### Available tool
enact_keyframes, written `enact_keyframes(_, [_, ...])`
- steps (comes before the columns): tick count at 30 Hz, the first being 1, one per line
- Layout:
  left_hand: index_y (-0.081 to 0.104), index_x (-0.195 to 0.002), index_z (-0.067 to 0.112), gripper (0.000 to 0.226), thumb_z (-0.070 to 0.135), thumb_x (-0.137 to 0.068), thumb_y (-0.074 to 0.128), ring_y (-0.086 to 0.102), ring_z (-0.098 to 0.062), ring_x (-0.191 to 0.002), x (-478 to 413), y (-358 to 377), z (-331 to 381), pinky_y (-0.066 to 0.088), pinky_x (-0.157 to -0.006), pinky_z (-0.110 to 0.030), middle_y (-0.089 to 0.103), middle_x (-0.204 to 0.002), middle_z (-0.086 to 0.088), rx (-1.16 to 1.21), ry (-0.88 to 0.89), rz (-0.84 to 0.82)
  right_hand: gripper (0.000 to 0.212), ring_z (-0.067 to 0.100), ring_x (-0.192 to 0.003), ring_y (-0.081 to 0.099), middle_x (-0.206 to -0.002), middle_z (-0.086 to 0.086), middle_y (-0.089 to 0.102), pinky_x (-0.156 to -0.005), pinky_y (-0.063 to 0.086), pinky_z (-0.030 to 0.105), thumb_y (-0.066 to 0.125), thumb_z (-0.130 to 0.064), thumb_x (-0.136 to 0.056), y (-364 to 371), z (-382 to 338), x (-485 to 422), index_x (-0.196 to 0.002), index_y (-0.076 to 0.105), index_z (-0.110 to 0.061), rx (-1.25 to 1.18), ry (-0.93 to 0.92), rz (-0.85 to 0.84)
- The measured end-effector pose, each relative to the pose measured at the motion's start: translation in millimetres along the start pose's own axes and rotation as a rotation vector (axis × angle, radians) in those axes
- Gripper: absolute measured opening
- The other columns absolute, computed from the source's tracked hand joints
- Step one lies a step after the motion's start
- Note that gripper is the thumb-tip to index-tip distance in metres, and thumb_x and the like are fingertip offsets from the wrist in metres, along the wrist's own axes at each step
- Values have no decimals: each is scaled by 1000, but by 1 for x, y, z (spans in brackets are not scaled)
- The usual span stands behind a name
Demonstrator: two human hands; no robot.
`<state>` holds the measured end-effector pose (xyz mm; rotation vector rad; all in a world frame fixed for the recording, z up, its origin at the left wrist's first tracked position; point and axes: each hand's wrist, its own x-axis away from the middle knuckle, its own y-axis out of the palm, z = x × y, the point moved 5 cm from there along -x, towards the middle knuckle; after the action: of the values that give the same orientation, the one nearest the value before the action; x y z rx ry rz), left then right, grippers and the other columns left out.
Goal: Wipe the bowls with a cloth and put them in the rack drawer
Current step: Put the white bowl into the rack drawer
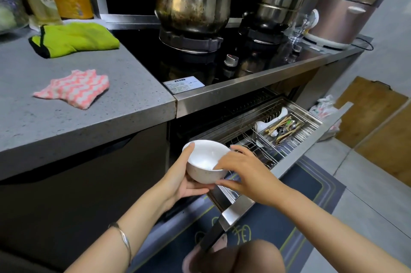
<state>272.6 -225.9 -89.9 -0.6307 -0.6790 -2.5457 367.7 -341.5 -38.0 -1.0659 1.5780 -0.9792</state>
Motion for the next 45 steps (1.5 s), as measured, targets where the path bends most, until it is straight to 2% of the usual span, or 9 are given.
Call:
enact_keyframes(6, [25, -143, 34, 64, 69, -91, 16, 69, -29, -83, -54, 2, 0, 58, -65, -36, 56, -133, -12, -280, 52, 135, 17, 6, -75, 53, -82, -11, 60, -69, 35, 16, 72, -22, -85, 5, 62, -9, -97, 65, -12, -202, 236, -35])
enact_keyframes(12, [2, -154, 23, 86, 65, -89, 40, 16, -18, -147, -103, -9, -29, 23, -113, -30, 9, -161, 1, -1193, 296, 221, 20, 10, -85, 61, -93, -5, 63, -71, 49, 16, 67, -19, -89, 60, 148, -26, -106, 58, -12, -495, 586, -270])
enact_keyframes(18, [-30, -143, 16, 128, 91, -39, -29, -20, -18, -145, -147, -9, -57, -4, -118, -35, -27, -156, -2, -1598, 343, 231, 24, 19, -88, 63, -101, 7, 67, -76, 50, 32, 65, -15, -89, 120, 196, -49, -111, 59, -9, -922, 940, -264])
enact_keyframes(22, [-32, -140, 14, 128, 90, -37, -34, -17, -21, -147, -159, -14, -65, -7, -116, -34, -35, -147, -1, -1597, 323, 273, 29, 23, -89, 63, -104, 11, 66, -80, 51, 37, 66, -12, -88, 150, 208, -63, -114, 57, -2, -1044, 1072, -286])
enact_keyframes(25, [-10, -149, 9, 122, 93, -60, -16, 5, -26, -148, -161, -16, -67, 5, -113, -37, -11, -157, -7, -1593, 396, 328, 56, 33, -108, 58, -124, 19, 57, -87, 51, 45, 73, -14, -82, 166, 214, -67, -129, 45, 0, -1056, 1167, -276])
enact_keyframes(29, [-35, -138, 16, 118, 92, -48, -28, -22, -20, -142, -162, -16, -74, -9, -113, -35, -36, -149, -3, -1587, 373, 297, 63, 32, -108, 58, -128, 20, 55, -85, 50, 41, 74, -16, -81, 184, 216, -67, -132, 42, 1, -1084, 1205, -244])
enact_keyframes(33, [-34, -141, 16, 117, 92, -54, -20, -13, -25, -148, -163, -17, -74, -7, -114, -36, -32, -154, -3, -1594, 362, 310, 60, 27, -102, 59, -129, 18, 57, -75, 51, 34, 72, -19, -85, 193, 210, -64, -134, 42, -1, -1047, 1219, -203])
enact_keyframes(38, [-11, -150, 14, 115, 92, -66, -6, 14, -33, -147, -163, -19, -75, 14, -115, -43, -15, -157, -4, -1569, 413, 348, 74, 32, -112, 60, -130, 17, 58, -94, 52, 44, 75, -32, -78, 201, 208, -64, -139, 44, -6, -1021, 1157, -183])
enact_keyframes(45, [-38, -139, 19, 116, 92, -50, -19, -9, -25, -149, -163, -17, -78, 4, -119, -39, -46, -142, 5, -1578, 322, 269, 46, 28, -90, 66, -112, 18, 67, -83, 54, 42, 77, -22, -80, 201, 202, -63, -120, 57, -8, -979, 1107, -204])
